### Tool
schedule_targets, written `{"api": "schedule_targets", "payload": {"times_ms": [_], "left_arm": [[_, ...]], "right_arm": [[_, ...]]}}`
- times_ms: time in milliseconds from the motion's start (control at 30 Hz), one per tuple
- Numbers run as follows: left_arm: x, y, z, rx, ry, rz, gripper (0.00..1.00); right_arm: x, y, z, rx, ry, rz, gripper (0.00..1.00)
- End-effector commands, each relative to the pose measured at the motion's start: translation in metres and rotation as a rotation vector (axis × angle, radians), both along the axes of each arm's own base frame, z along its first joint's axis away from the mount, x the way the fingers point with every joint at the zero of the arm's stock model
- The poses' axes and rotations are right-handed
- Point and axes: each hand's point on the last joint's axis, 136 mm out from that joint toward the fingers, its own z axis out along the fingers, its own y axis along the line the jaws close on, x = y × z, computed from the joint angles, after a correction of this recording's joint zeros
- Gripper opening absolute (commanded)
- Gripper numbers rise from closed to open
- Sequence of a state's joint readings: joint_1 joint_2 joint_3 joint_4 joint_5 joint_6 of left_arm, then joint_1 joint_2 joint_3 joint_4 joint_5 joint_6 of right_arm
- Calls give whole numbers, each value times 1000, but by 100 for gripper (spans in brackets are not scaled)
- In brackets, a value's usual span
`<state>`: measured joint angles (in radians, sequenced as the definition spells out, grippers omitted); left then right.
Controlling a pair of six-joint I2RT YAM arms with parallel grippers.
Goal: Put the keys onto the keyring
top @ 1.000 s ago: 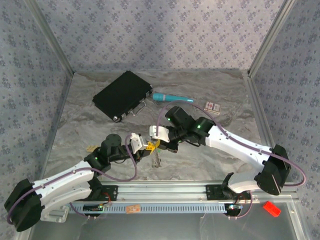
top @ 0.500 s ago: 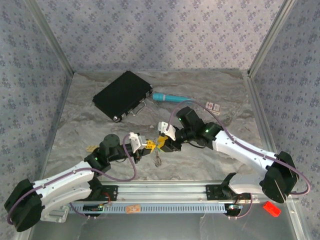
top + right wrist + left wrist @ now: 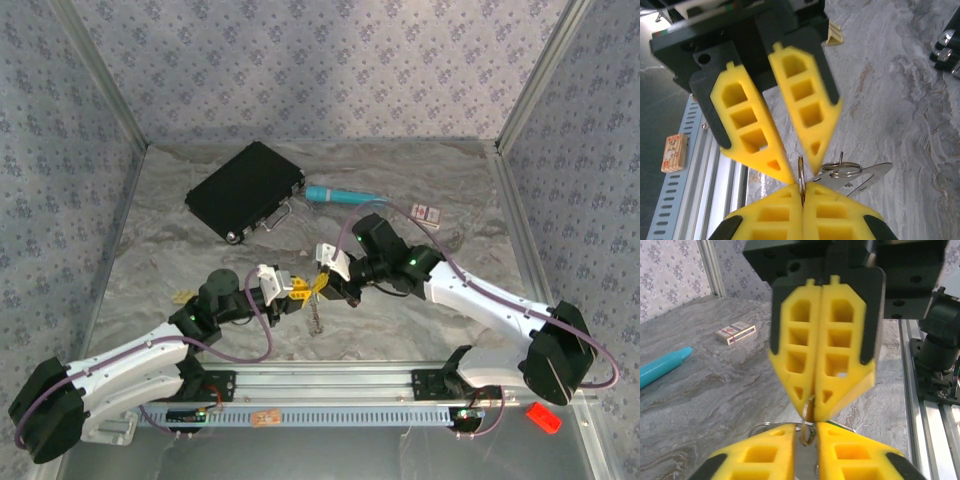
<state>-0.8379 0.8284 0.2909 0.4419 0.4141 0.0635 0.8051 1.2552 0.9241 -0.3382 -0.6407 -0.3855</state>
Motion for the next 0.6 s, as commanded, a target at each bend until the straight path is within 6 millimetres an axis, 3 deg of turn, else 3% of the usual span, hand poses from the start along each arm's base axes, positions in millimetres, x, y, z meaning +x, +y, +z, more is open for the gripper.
{"api": "schedule_targets", "payload": {"times_ms": [0,133,333,567], "left_arm": [[3,0,9,-1,-14,11,19],[0,-1,7,18,-8,-7,19],[-4,-4,7,21,9,-41,17],[-8,-6,7,21,9,-67,0]], "right_arm": [[-4,-3,0,-68,-29,27,0],[-7,-7,-8,-166,-68,54,0],[-10,0,-4,-201,-105,95,0],[-12,6,1,-193,-111,106,0]]}}
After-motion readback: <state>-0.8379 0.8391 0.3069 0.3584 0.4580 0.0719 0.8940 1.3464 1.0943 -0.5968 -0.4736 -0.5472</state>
